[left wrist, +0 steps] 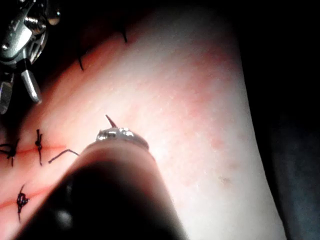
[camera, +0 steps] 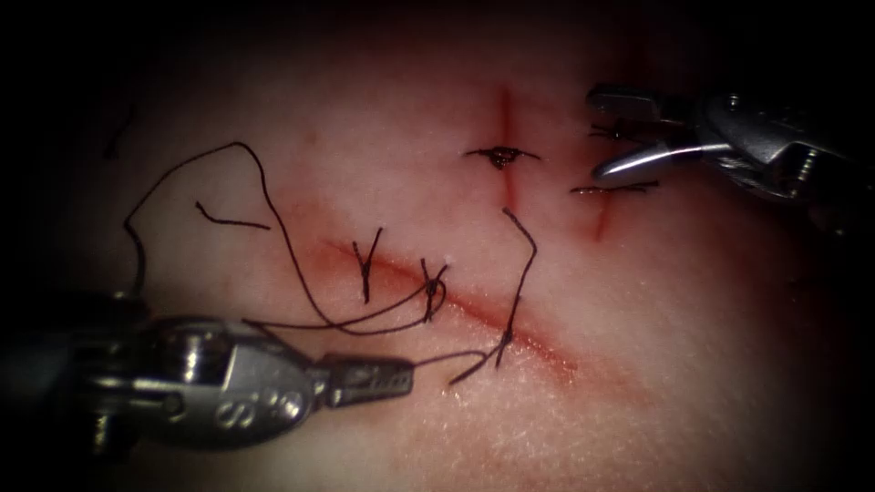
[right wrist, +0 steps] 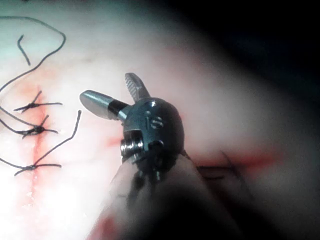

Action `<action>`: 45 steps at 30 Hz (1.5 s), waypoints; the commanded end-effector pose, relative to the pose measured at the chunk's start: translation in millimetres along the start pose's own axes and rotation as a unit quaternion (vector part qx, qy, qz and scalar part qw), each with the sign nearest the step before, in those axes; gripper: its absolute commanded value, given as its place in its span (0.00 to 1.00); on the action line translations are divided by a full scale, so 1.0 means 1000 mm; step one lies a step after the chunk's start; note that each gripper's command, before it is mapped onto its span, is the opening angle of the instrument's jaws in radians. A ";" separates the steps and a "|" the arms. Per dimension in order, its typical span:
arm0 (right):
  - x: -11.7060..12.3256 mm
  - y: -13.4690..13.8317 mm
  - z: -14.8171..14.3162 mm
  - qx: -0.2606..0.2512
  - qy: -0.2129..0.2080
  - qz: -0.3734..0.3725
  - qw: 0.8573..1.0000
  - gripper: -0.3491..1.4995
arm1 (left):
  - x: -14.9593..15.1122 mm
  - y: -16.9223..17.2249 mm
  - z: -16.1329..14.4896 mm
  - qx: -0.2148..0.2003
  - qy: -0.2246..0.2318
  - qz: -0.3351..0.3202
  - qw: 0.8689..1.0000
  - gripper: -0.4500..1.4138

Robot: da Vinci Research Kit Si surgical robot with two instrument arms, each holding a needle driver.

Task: Wound Closure
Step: Wrap the suture once around the right needle driver counter-clockwise.

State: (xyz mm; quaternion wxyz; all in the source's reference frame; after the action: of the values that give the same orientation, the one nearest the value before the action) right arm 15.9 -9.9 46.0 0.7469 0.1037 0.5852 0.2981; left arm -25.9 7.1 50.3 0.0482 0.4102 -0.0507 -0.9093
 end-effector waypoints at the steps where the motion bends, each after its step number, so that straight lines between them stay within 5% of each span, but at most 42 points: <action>1: -0.0004 -0.0013 0.0021 0.015 0.004 -0.004 1.000 0.55 | 0.0001 -0.0001 0.0006 -0.002 0.000 0.004 1.000 0.00; 2: -0.0008 -0.0021 0.0027 0.022 0.002 -0.009 1.000 0.32 | 0.0001 -0.0002 0.0006 -0.002 -0.002 0.006 1.000 0.00; 4: -0.0014 -0.0034 0.0037 0.030 -0.010 -0.020 0.999 0.14 | 0.0002 -0.0005 0.0003 -0.002 -0.006 0.007 1.000 0.00; 5: -0.0014 -0.0034 0.0037 0.030 -0.010 -0.020 0.999 0.14 | 0.0002 -0.0005 0.0003 -0.002 -0.006 0.007 1.000 0.00; 6: -0.0019 -0.0042 0.0043 0.039 -0.019 -0.026 0.999 0.00 | 0.0003 -0.0006 0.0002 -0.003 -0.006 0.010 1.000 0.00; 20: -0.0092 -0.0105 0.0117 0.151 0.000 -0.008 0.989 0.00 | -0.0007 -0.0048 0.0007 -0.016 0.010 0.013 1.000 0.00; 30: -0.0090 -0.0117 0.0117 0.226 0.118 0.016 0.967 0.00 | -0.0057 -0.0070 0.0055 -0.066 0.014 0.014 0.998 0.00; 41: -0.0091 -0.0120 0.0105 0.196 0.205 0.070 0.956 0.00 | -0.0105 -0.0045 0.0100 -0.086 0.034 -0.021 0.995 0.00; 45: -0.0092 -0.0121 0.0097 0.103 0.225 0.108 0.963 0.00 | -0.0119 -0.0020 0.0123 -0.086 0.057 -0.035 0.994 0.00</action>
State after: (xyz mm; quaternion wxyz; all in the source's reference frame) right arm 26.6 -23.2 49.9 0.5442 0.1684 0.7487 0.3389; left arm -27.1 11.1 66.7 0.0519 0.4606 0.0470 -0.8848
